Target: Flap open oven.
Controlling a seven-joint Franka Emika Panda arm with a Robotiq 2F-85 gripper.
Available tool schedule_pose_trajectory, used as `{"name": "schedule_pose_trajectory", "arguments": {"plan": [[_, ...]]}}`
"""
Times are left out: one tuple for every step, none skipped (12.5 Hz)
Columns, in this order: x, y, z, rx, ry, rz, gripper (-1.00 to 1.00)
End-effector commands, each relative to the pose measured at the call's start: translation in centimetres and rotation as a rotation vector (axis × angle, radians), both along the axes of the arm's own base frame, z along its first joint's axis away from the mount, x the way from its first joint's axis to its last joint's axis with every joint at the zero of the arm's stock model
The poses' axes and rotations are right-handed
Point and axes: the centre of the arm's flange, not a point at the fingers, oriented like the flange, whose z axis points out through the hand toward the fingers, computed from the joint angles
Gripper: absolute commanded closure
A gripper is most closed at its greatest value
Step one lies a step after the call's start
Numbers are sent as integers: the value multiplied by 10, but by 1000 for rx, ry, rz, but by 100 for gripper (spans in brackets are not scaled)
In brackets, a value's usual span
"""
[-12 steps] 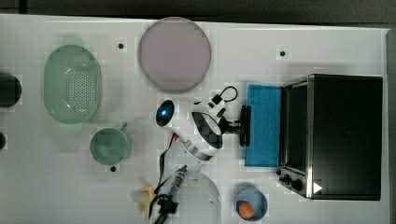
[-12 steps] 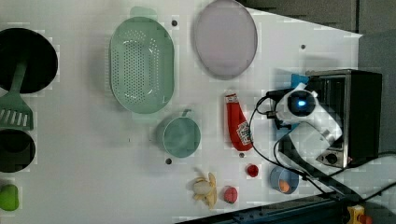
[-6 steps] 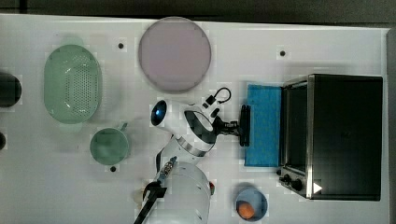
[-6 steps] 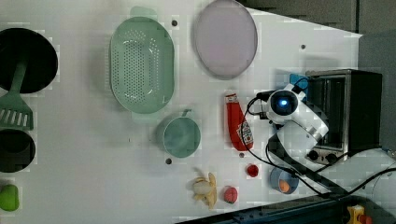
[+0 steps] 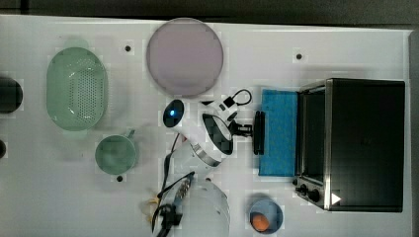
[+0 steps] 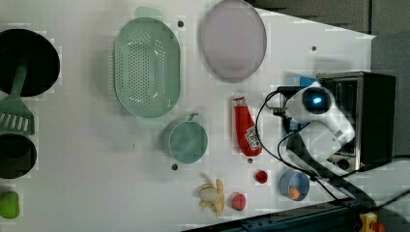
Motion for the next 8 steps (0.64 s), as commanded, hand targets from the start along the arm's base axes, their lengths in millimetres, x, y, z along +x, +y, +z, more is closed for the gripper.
{"name": "schedule_pose_trajectory", "arguments": {"plan": [[36, -4, 98, 122, -244, -185, 65], [39, -5, 121, 168, -285, -242, 65], [41, -7, 143, 218, -324, -305, 65], [41, -9, 166, 267, -353, -369, 65], [39, -10, 187, 312, -371, -431, 65], [36, -12, 207, 352, -379, -487, 65], [32, -14, 225, 385, -375, -537, 65], [28, -15, 244, 417, -370, -581, 65]]}}
